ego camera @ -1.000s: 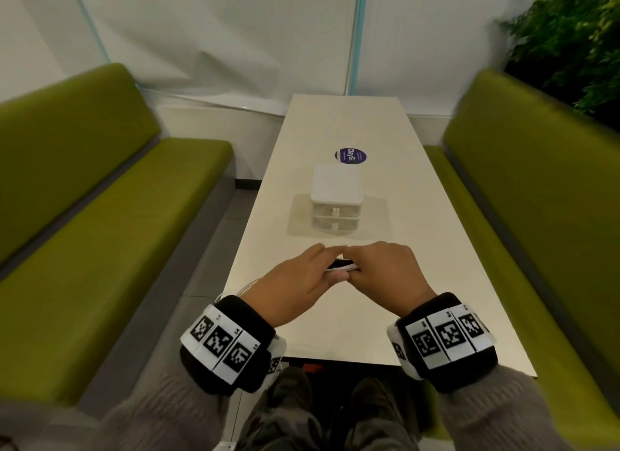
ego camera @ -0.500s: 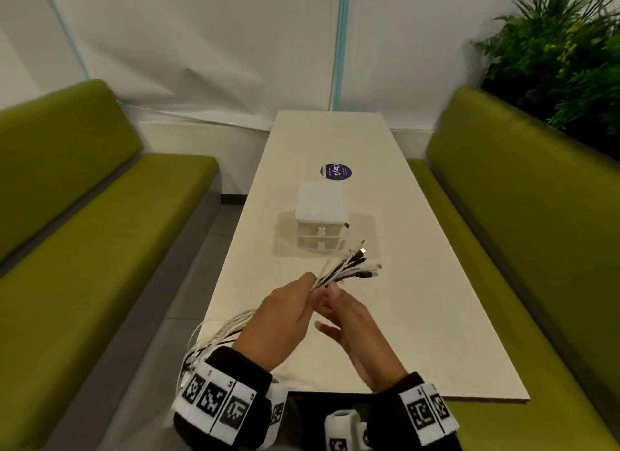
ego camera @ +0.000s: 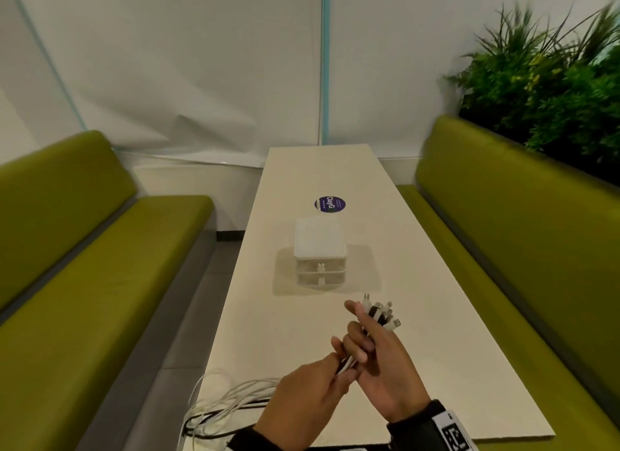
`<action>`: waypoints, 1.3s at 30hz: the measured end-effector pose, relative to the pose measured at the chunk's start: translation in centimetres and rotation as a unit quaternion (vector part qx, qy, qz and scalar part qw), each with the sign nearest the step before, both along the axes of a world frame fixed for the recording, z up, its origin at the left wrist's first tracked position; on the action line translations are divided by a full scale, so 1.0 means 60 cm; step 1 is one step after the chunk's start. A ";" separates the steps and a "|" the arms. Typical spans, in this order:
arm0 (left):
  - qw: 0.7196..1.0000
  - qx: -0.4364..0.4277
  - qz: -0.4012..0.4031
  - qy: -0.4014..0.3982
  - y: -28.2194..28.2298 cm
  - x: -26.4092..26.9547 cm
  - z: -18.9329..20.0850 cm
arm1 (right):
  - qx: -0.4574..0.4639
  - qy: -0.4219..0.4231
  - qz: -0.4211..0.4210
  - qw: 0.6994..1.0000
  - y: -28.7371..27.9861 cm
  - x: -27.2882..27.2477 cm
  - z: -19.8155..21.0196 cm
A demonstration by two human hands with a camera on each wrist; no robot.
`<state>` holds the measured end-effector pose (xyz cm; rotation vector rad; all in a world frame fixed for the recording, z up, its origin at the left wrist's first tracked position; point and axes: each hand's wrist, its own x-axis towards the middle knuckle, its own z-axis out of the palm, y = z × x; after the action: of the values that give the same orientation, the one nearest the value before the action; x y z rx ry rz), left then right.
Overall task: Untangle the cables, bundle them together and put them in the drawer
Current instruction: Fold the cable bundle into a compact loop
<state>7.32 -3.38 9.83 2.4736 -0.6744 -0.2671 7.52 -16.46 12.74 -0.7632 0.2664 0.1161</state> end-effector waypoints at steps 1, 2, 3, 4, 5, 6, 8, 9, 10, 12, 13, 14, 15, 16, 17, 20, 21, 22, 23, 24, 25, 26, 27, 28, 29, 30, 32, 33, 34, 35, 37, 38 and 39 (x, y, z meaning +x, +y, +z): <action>1.000 -0.010 0.003 0.024 0.002 0.001 -0.002 | -0.007 -0.005 -0.002 1.000 -0.002 0.000 0.000; 0.999 -0.009 0.007 0.043 0.004 0.002 -0.006 | -0.017 -0.010 -0.002 1.000 -0.002 -0.001 0.003; 0.998 -0.003 0.010 0.055 0.006 0.001 -0.010 | -0.028 -0.013 0.000 1.000 -0.002 -0.002 0.008; 0.998 0.006 0.015 0.062 0.009 0.001 -0.016 | -0.039 -0.011 0.001 0.999 -0.001 -0.003 0.010; 0.997 0.019 0.020 0.068 0.013 -0.001 -0.020 | -0.048 -0.007 -0.001 0.999 -0.002 -0.002 0.012; 0.997 0.026 0.024 0.068 0.018 -0.002 -0.025 | -0.057 -0.007 -0.002 0.998 -0.002 -0.002 0.014; 0.997 0.020 0.031 0.069 0.032 0.000 -0.034 | -0.076 -0.023 -0.003 0.997 -0.004 0.001 0.021; 0.997 0.011 0.037 0.070 0.041 0.001 -0.039 | -0.084 -0.034 -0.003 0.996 -0.006 0.003 0.023; 0.996 -0.002 0.043 0.077 0.050 0.003 -0.042 | -0.090 -0.041 -0.006 0.995 -0.007 0.005 0.025; 0.994 -0.043 0.047 0.086 0.066 0.009 -0.047 | -0.097 -0.044 -0.018 0.994 -0.010 0.007 0.023; 0.993 -0.065 0.047 0.088 0.073 0.012 -0.050 | -0.095 -0.044 -0.024 0.994 -0.012 0.008 0.021; 0.991 -0.086 0.050 0.089 0.081 0.015 -0.054 | -0.091 -0.045 -0.029 0.994 -0.014 0.008 0.019; 0.989 -0.105 0.057 0.092 0.089 0.018 -0.057 | -0.088 -0.046 -0.035 0.995 -0.018 0.008 0.017; 0.986 -0.121 0.067 0.097 0.095 0.020 -0.060 | -0.085 -0.048 -0.039 0.994 -0.023 0.008 0.016; 0.983 -0.131 0.076 0.100 0.101 0.020 -0.061 | -0.086 -0.056 -0.043 0.994 -0.027 0.007 0.016; 0.979 -0.150 0.087 0.104 0.106 0.017 -0.051 | -0.082 -0.090 -0.040 0.992 -0.032 0.005 0.019; 0.976 -0.165 0.088 0.109 0.106 0.016 -0.045 | -0.080 -0.091 -0.031 0.992 -0.033 0.003 0.019; 0.974 -0.174 0.087 0.112 0.108 0.017 -0.039 | -0.079 -0.086 -0.020 0.993 -0.032 0.002 0.018; 0.975 -0.172 0.087 0.110 0.111 0.021 -0.033 | -0.083 -0.078 -0.008 0.993 -0.031 0.001 0.015; 0.976 -0.168 0.087 0.108 0.116 0.025 -0.028 | -0.096 -0.068 0.007 0.993 -0.030 0.000 0.012; 0.977 -0.164 0.086 0.104 0.121 0.029 -0.023 | -0.119 -0.060 0.022 0.991 -0.029 -0.001 0.009; 0.979 -0.159 0.084 0.100 0.126 0.034 -0.021 | -0.146 -0.057 0.037 0.987 -0.026 -0.003 0.005; 0.980 -0.151 0.085 0.097 0.130 0.038 -0.019 | -0.171 -0.058 0.050 0.982 -0.025 -0.004 0.000; 0.982 -0.142 0.084 0.095 0.133 0.040 -0.016 | -0.191 -0.059 0.064 0.978 -0.024 -0.005 -0.003; 0.983 -0.133 0.078 0.095 0.135 0.041 -0.012 | -0.207 -0.060 0.077 0.974 -0.024 -0.006 -0.004; 0.985 -0.126 0.068 0.097 0.137 0.040 -0.007 | -0.221 -0.058 0.091 0.969 -0.023 -0.006 -0.005; 0.987 -0.113 0.053 0.100 0.135 0.039 0.006 | -0.247 -0.054 0.125 0.959 -0.017 -0.005 -0.007; 0.988 -0.110 0.048 0.097 0.133 0.041 0.015 | -0.258 -0.053 0.144 0.954 -0.011 -0.004 -0.008; 0.989 -0.108 0.047 0.089 0.130 0.043 0.025 | -0.268 -0.053 0.162 0.948 -0.003 -0.003 -0.009; 0.990 -0.107 0.046 0.078 0.126 0.047 0.035 | -0.280 -0.052 0.180 0.942 0.006 -0.002 -0.009; 0.992 -0.101 0.043 0.058 0.120 0.053 0.053 | -0.301 -0.047 0.207 0.930 0.021 0.000 -0.011; 0.993 -0.095 0.039 0.051 0.116 0.055 0.060 | -0.309 -0.043 0.215 0.925 0.026 0.001 -0.011; 0.994 -0.088 0.037 0.046 0.114 0.057 0.064 | -0.318 -0.038 0.221 0.921 0.030 0.002 -0.011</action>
<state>10.72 3.45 13.66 2.2969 -0.5424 -0.2803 7.61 -14.65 12.09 -1.4683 0.0459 0.4418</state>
